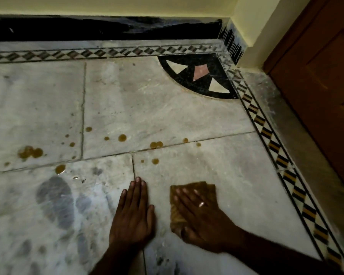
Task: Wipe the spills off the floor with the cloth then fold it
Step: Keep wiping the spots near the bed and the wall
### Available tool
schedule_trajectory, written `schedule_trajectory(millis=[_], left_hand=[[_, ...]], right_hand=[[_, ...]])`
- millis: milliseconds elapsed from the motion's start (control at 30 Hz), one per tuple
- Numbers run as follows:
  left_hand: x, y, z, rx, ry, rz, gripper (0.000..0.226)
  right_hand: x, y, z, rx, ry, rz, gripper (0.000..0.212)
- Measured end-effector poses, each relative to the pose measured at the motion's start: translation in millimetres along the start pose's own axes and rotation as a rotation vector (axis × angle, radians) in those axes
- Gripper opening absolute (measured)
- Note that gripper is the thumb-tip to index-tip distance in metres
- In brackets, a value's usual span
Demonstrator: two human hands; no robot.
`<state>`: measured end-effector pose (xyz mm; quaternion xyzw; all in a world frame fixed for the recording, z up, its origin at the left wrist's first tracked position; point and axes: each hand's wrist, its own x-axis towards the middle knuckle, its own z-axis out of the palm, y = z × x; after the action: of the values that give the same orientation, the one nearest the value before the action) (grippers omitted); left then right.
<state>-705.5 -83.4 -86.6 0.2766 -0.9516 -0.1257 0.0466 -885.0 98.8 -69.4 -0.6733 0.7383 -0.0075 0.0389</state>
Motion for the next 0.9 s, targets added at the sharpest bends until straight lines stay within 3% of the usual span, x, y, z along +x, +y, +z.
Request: schedule_trajectory(millis=[100,233,400,567,733,900], left_hand=[[1.4,0.4,-0.9,-0.014,-0.004,-0.019,0.067],[1.0,1.6,1.8,-0.028,0.003,-0.035,0.066],[3.6,3.1,9.1,0.014,-0.003,-0.067,0.067],[34.4,3.3,10.0,0.027,0.017,-0.087,0.068],[74.2,-3.4,10.3,0.055,0.017,-0.106,0.071],[81.5,-16.6,5.8,0.089,0.06,-0.156,0.07]], right_hand=[[-22.8,38.1,-0.1,-0.001,0.079,0.156,0.066],[22.8,76.1,-1.2,0.006,0.109,0.417,0.071],[96.5,60.7,5.0,0.044,0.109,0.449,0.079],[33.5,33.4,4.8,0.033,0.073,0.132,0.077],[52.3,106.6,-4.2,0.022,0.064,0.43,0.076],[157.1,92.2,-8.5,0.073,0.02,0.43,0.09]])
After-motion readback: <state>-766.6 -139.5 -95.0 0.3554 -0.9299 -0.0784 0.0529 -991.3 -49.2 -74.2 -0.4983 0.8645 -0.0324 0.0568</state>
